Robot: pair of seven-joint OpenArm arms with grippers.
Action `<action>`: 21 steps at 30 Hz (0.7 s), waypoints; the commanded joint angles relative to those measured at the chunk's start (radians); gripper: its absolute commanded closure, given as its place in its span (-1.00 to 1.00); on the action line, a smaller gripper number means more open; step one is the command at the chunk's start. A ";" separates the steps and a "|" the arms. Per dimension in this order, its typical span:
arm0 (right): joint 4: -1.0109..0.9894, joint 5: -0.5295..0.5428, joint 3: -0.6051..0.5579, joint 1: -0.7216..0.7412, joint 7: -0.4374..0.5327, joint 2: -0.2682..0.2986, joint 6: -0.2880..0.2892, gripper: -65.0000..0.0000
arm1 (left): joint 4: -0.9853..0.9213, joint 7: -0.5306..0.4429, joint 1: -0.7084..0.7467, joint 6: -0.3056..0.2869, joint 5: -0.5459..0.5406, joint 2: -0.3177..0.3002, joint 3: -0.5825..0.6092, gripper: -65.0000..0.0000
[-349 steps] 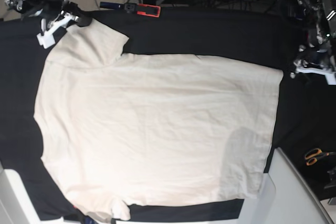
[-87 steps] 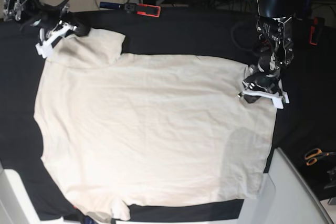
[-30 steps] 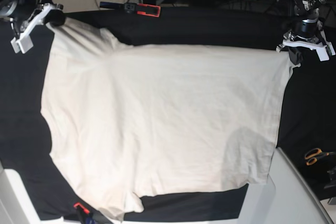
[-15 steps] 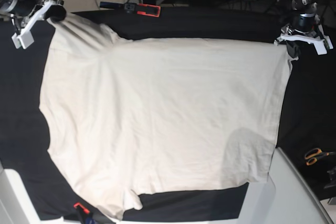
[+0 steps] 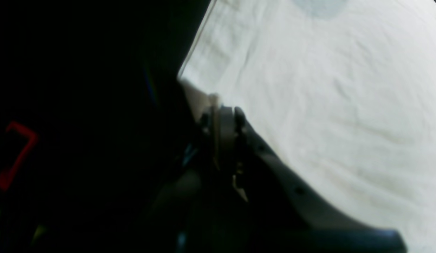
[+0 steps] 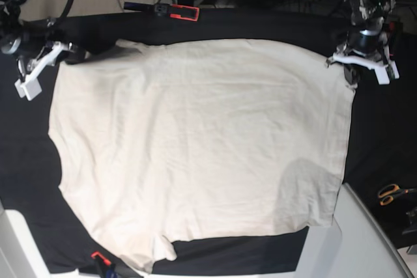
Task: Fold the T-shirt properly
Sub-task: 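Lift both held corners and pull the shirt edge taut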
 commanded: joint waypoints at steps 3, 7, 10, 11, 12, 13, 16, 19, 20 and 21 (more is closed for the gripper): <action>0.008 0.014 0.004 0.037 0.003 0.029 -0.043 1.00 | 0.016 -0.030 -0.033 -0.005 0.037 0.007 -0.006 1.00; -0.066 0.014 0.004 0.093 0.003 0.051 -0.060 1.00 | 0.015 0.005 -0.073 -0.005 0.059 0.007 -0.010 1.00; -0.138 0.014 0.004 0.131 0.007 0.074 -0.060 1.00 | 0.015 0.083 -0.122 -0.005 0.059 0.004 -0.013 1.00; -0.157 0.014 0.003 0.145 0.007 0.075 -0.060 1.00 | 0.015 0.094 -0.134 -0.005 0.059 0.004 -0.013 1.00; -0.166 0.014 0.003 0.154 0.009 0.077 -0.060 1.00 | 0.015 0.094 -0.144 -0.005 0.060 0.003 -0.013 1.00; -0.175 0.014 0.003 0.160 0.009 0.081 -0.060 1.00 | 0.015 0.097 -0.153 -0.005 0.060 0.003 -0.013 1.00; -0.210 0.014 0.003 0.198 0.010 0.086 -0.060 1.00 | 0.013 0.097 -0.177 -0.005 0.060 0.003 -0.012 1.00; -0.242 0.014 0.003 0.237 0.010 0.086 -0.060 1.00 | -0.004 0.097 -0.190 -0.005 0.062 0.001 -0.012 1.00; -0.253 0.012 0.003 0.251 0.010 0.086 -0.060 1.00 | -0.010 0.097 -0.194 -0.005 0.062 0.001 -0.012 1.00; -0.264 0.012 0.003 0.263 0.010 0.088 -0.060 1.00 | -0.021 0.097 -0.197 -0.005 0.062 0.000 -0.012 1.00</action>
